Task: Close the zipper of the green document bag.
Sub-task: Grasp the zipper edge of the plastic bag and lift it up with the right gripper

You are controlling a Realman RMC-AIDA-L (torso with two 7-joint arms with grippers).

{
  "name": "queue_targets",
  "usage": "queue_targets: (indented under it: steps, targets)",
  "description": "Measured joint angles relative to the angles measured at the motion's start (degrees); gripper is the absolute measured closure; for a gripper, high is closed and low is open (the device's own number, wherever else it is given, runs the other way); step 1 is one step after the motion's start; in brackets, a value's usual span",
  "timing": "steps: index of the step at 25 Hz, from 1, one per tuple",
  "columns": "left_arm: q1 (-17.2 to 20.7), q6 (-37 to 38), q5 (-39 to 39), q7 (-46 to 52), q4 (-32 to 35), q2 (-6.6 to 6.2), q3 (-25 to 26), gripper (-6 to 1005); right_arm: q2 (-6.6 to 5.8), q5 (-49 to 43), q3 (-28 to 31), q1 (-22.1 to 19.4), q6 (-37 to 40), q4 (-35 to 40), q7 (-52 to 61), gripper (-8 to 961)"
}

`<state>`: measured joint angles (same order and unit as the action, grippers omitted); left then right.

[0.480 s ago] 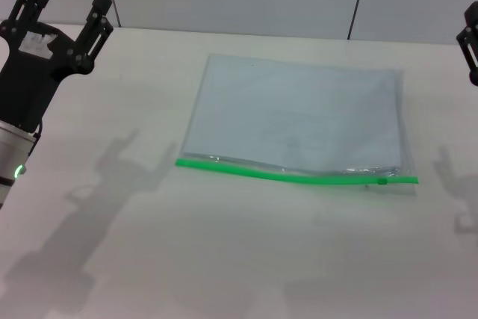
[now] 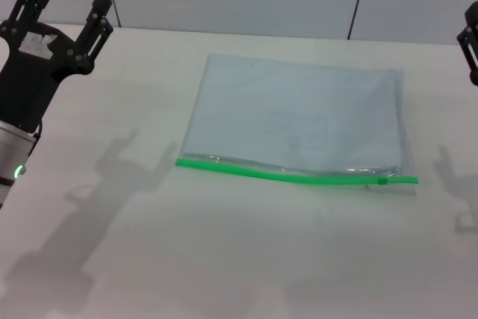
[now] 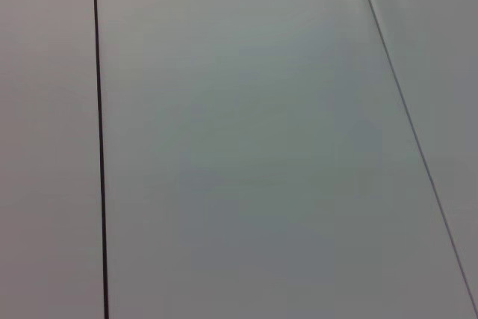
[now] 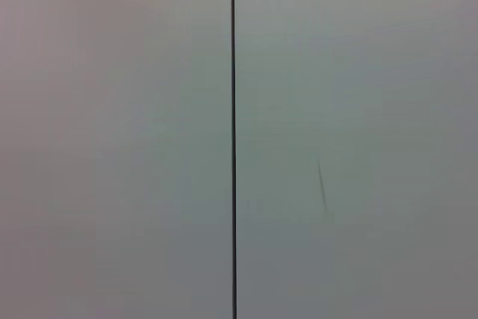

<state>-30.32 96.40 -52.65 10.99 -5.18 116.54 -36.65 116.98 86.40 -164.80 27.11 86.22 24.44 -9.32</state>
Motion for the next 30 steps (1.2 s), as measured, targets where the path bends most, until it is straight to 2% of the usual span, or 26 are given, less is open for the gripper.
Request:
queue_targets:
  steps: [5, 8, 14, 21, 30]
  targets:
    - [0.0, -0.1, 0.0, 0.0, 0.0, -0.07, 0.0, 269, 0.0, -0.1, 0.0, 0.3, -0.7, -0.8, -0.9, 129]
    - [-0.1, -0.1, 0.0, 0.0, 0.0, -0.09, 0.0, 270, -0.03, -1.5, 0.0, 0.4, -1.5, -1.1, -5.2, 133]
    - [-0.1, -0.2, 0.0, 0.0, 0.0, -0.09, 0.0, 270, 0.13, -2.5, 0.0, 0.5, -6.2, -0.8, -21.8, 141]
    - [-0.2, -0.3, 0.1, 0.0, 0.0, -0.09, 0.2, 270, 0.35, -2.3, 0.0, -2.2, -11.8, -0.4, -48.0, 150]
    - [-0.2, -0.4, 0.5, -0.1, 0.0, -0.15, 0.5, 270, 0.43, -2.6, 0.0, -5.1, -16.6, -0.4, -69.7, 162]
